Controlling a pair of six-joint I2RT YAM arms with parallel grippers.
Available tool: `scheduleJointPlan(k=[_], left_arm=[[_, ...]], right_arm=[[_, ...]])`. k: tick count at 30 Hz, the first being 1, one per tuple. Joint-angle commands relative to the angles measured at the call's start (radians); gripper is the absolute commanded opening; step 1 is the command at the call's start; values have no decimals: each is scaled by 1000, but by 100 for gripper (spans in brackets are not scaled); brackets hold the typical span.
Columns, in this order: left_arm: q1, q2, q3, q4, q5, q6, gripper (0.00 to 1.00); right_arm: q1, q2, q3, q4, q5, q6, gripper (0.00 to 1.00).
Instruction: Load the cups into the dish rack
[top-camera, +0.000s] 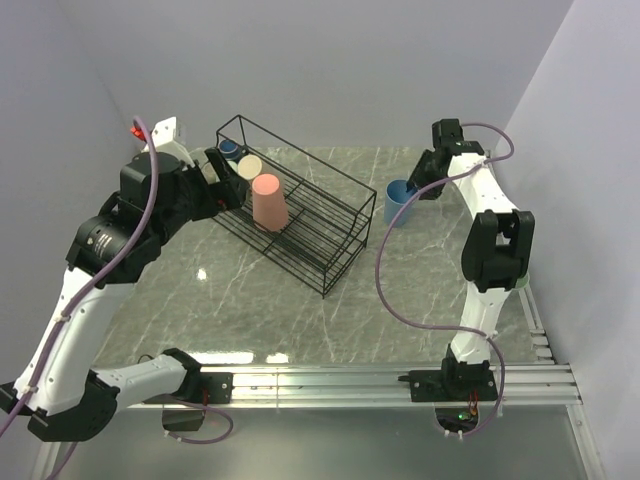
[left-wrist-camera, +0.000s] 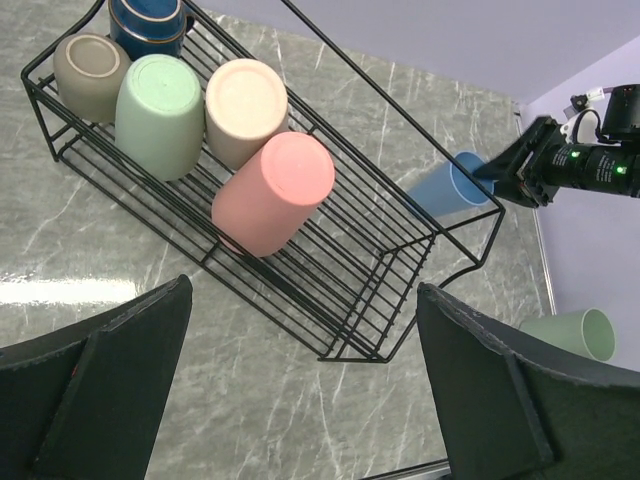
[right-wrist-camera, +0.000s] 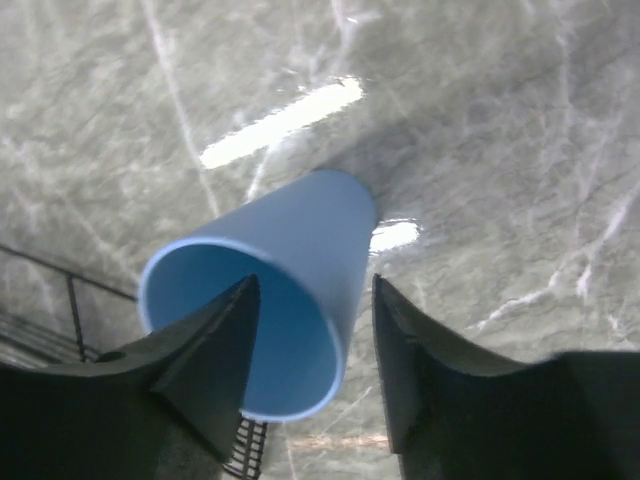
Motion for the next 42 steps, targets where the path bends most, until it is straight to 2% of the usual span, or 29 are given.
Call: scheduleJointPlan(k=[1, 3, 5, 6, 7, 12, 16, 23, 27, 29, 34, 37, 41, 42], left_arm=[[-4, 11, 25, 7, -1, -8, 99], [-4, 24, 28, 7, 3, -5, 100], [-4, 30, 19, 19, 13, -2, 99], [-4, 35, 15, 25, 16, 2, 99], [-4, 37, 10, 33, 29, 5, 99], [-2, 90, 53, 34, 60, 32, 99], [-1, 138, 91, 34, 98, 49, 100], [12, 156, 105, 134, 236, 23, 99], [15, 190, 133, 163, 301, 29, 99], [13, 201, 130, 212, 351, 20, 99], [15, 193, 42, 411, 584, -53, 99], [15, 199, -30, 527, 710, -104, 99], [18, 173, -143, 704, 809, -185, 99], [21, 166, -193, 790, 830, -208, 99]], right_arm=[[-6, 24, 35, -35, 64, -14, 43], [-6, 19, 7, -9, 47, -10, 35], [-5, 10, -16, -1, 46, -7, 21], [-3, 9, -17, -1, 44, -7, 6], [-3, 7, -14, -9, 47, -8, 0], [-6, -28, 16, -41, 73, -23, 0], [-11, -131, 70, -113, 129, -19, 0], [-11, -389, 38, -175, 78, 19, 0], [-11, -529, 30, -210, -14, 41, 0], [-11, -573, 27, -228, -40, 53, 0], [-15, -723, -4, -200, -152, 95, 0], [-28, -787, -53, -160, -264, 150, 0], [-34, -841, -128, -72, -455, 245, 0], [-34, -866, -181, -42, -491, 266, 0]])
